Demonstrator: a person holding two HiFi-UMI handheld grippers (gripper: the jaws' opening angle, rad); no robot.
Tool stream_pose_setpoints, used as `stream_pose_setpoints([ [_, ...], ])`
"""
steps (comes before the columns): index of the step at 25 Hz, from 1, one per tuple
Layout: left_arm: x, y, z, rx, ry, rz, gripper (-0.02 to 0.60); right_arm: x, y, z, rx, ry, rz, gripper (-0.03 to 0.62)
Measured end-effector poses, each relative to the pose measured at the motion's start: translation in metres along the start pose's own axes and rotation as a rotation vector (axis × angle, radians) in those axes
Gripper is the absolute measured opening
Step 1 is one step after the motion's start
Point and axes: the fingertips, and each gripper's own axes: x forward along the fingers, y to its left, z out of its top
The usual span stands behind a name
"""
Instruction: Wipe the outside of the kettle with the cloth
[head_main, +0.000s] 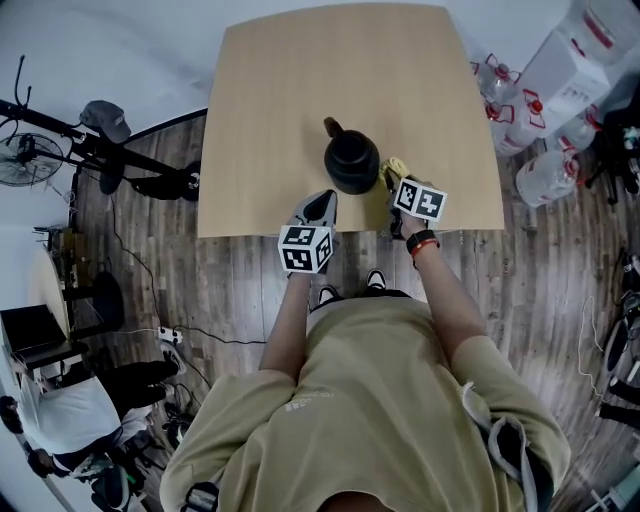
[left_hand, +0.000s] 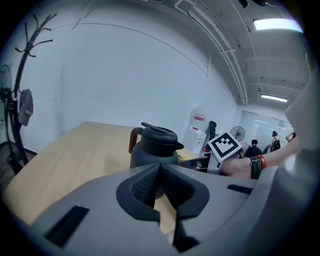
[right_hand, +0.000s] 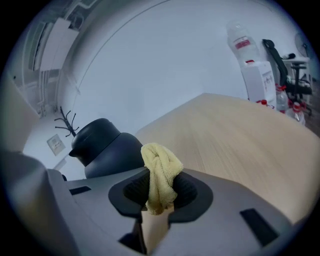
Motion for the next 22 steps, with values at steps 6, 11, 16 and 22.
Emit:
stream_pose_setpoints([
  [6, -0.005, 0.013, -0.003, -0.01, 0.02, 0.048, 0.025, 0.031, 0.006, 0.037, -0.079, 0.038, 0.077, 0.103],
  [11, -0.01, 0.025, 0.006, -0.014, 0.007, 0.095, 0.025, 0.062, 0.026, 0.068, -0.171, 0.086, 0.225, 0.101],
  [16, -0.025, 0.043, 0.001, -0.019, 0.008, 0.119, 0.025, 0.079, 0.05, 0.077, -0.217, 0.177, 0.383, 0.101],
  [22, -0.038, 0.07, 0.008, -0.013, 0.0, 0.091, 0.025, 0.071, 0.051, 0.077, -0.26, 0.149, 0.313, 0.101],
])
